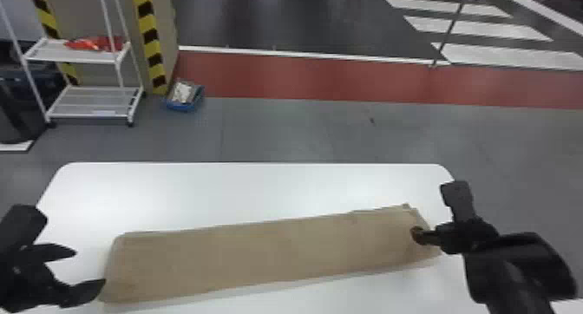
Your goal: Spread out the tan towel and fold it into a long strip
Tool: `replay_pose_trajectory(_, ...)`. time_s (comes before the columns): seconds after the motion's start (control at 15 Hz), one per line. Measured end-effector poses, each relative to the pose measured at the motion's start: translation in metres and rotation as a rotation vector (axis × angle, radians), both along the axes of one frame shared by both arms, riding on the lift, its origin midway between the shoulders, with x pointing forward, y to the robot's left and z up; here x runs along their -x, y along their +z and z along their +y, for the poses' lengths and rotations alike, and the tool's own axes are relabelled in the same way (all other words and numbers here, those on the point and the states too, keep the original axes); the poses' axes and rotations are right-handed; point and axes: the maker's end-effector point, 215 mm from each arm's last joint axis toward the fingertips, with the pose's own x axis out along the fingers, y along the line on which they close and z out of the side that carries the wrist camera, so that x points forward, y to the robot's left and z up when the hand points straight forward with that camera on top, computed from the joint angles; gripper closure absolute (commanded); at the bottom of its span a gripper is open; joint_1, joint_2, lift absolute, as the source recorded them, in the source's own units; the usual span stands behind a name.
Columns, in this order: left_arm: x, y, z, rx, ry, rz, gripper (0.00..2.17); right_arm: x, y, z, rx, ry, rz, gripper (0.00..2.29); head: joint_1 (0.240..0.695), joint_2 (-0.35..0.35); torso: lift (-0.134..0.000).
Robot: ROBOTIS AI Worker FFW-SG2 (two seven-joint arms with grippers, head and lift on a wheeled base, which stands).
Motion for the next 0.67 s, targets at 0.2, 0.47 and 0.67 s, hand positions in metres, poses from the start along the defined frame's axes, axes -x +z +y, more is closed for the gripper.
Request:
replay_pose_trajectory(0.2, -0.0024, -0.0008, -0.0036, 0.006, 0.008, -0.003, 0.06, 0.0041, -0.0019, -0.0025, 0.0, -0.002, 0.004, 0.05, 0.695, -0.158, 0.0)
replay_pose_trajectory(0.47, -0.005, -0.0028, -0.0034, 0.007, 0.023, -0.009, 0.06, 0.0053, -0.0023, -0.003, 0.001, -0.001, 0.004, 0.05, 0.695, -0.16, 0.0)
replay_pose_trajectory(0.67, -0.006, -0.0041, -0.002, 0.007, 0.035, -0.011, 0.06, 0.004, -0.001, -0.0027, 0.002, 0.002, -0.001, 0.05, 0.695, -0.158, 0.0)
